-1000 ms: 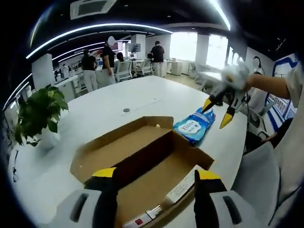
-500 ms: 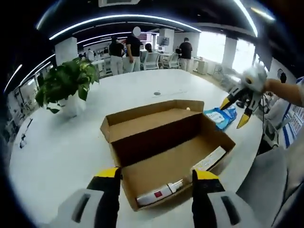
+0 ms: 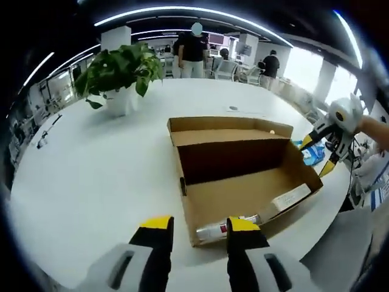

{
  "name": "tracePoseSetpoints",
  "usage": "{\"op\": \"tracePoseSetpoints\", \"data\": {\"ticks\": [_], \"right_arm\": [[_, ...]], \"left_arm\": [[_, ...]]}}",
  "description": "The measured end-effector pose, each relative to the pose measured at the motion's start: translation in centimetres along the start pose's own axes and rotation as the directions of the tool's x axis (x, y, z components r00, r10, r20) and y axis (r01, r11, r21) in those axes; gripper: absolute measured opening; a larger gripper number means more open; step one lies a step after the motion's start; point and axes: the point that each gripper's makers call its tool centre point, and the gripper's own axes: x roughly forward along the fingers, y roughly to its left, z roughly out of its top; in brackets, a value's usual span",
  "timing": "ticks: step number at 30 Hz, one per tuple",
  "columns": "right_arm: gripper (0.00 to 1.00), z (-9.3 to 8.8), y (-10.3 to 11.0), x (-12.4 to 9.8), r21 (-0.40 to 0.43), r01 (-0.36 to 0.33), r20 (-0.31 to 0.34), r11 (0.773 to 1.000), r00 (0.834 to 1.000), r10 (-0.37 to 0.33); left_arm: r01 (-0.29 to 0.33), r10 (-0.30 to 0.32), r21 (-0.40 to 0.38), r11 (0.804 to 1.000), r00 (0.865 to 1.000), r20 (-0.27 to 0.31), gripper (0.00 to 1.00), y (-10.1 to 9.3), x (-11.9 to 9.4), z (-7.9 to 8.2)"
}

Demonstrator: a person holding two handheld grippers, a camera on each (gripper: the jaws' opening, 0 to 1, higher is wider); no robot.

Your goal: Operate the shoe box by opening the lid, removing the specified soft item, and placing it in the target area until the item is outside and the box remains undamaged.

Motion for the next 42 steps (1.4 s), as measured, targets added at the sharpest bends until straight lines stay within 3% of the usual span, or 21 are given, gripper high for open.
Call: {"op": "tracePoseSetpoints", "data": {"ticks": [3,11,15,20,23,27,34,36,42], "right_arm": [[0.46,0.1,0.3,0.9,-0.001,-0.034,-0.015,0.999,0.999,0.034],[0.46,0.5,1.7,3.0,0.002,-0.142,-0.052,0.990,0.989,0.142],[0.42,0.4,2.1,4.1,-0.022,-0.165,-0.081,0.986,0.983,0.162],[0.39,0.3,2.3,5.0,-0.027,-0.175,-0.100,0.984,0.980,0.172],[0.35,0.6,2.5,5.1,-0.033,-0.178,-0.093,0.983,0.980,0.175],[0.21,0.6,3.8,5.0,-0.046,-0.217,-0.105,0.975,0.972,0.211],[0.16,0.7,3.8,5.0,-0.053,-0.200,-0.110,0.978,0.975,0.193],[0.15,0.8,3.7,5.0,-0.119,-0.191,-0.107,0.974,0.978,0.178],[0.14,0.7,3.6,4.5,-0.134,-0.165,-0.118,0.977,0.982,0.150]], "left_arm": [[-0.007,0.006,-0.026,1.000,1.000,-0.015,0.22,0.3,0.2,-0.6],[0.004,-0.006,-0.079,0.997,1.000,-0.030,0.13,0.4,0.8,-1.7],[0.033,-0.035,-0.097,0.995,0.999,-0.027,0.06,-0.4,1.0,-1.7],[0.024,-0.027,-0.098,0.995,0.999,-0.037,0.06,-0.2,1.0,-1.7],[0.025,-0.029,-0.101,0.995,0.999,-0.039,0.06,-0.2,1.0,-1.7],[0.026,-0.031,-0.111,0.994,0.999,-0.040,0.06,-0.2,1.0,-1.7],[0.025,-0.030,-0.127,0.992,0.999,-0.039,0.05,-0.1,1.1,-1.8],[0.025,-0.031,-0.130,0.991,0.999,-0.038,0.05,-0.1,1.1,-1.7],[0.021,-0.027,-0.127,0.992,0.999,-0.046,0.05,-0.1,1.1,-1.7]]}}
